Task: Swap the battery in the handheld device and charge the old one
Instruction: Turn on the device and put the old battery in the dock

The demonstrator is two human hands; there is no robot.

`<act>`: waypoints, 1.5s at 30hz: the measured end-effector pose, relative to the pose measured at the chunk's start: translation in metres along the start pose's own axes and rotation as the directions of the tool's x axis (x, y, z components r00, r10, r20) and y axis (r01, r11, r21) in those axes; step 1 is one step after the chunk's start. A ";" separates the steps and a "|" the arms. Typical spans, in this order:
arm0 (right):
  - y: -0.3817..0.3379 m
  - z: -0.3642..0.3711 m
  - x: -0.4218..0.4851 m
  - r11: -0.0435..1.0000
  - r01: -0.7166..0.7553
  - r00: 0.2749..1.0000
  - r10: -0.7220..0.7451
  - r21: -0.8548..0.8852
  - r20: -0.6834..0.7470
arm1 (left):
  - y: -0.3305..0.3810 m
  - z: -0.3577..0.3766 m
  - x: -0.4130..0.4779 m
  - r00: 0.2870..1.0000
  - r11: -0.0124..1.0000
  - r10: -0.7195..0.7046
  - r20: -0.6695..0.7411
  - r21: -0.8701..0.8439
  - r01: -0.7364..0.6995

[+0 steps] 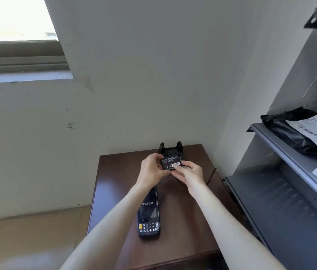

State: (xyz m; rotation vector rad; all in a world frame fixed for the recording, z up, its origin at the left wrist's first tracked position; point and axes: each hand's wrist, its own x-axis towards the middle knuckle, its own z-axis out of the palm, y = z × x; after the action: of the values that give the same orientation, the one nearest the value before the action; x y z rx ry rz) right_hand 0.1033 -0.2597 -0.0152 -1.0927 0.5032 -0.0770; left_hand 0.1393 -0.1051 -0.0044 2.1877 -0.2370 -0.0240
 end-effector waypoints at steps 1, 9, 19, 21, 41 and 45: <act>-0.001 0.000 0.004 1.000 0.004 1.000 -0.004 0.001 -0.007 | 0.000 0.001 0.005 1.000 0.999 0.028 0.007 0.037 -0.028; -0.003 -0.011 0.045 0.816 0.148 0.940 -0.293 -0.559 -0.178 | -0.013 0.003 0.042 0.992 0.978 0.084 0.090 0.182 -0.099; -0.009 -0.013 0.061 0.592 0.192 0.930 -0.364 -0.783 -0.047 | -0.028 0.013 0.061 0.990 0.973 0.085 0.112 0.205 -0.107; -0.006 -0.013 0.063 0.586 0.187 0.936 -0.349 -0.788 -0.038 | -0.029 0.013 0.063 0.989 0.972 0.092 0.118 0.206 -0.115; 0.005 -0.017 0.069 0.599 0.240 0.925 -0.381 -0.764 -0.008 | -0.033 0.015 0.070 0.978 0.973 0.126 0.165 0.170 -0.154; 0.006 -0.018 0.072 0.593 0.254 0.918 -0.396 -0.764 -0.002 | -0.032 0.019 0.071 0.980 0.974 0.128 0.150 0.166 -0.153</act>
State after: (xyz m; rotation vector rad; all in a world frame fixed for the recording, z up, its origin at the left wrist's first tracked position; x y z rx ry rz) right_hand 0.1582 -0.2932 -0.0525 -2.0288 0.4905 -0.3138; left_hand 0.2123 -0.1144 -0.0363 2.3427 -0.4891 -0.0778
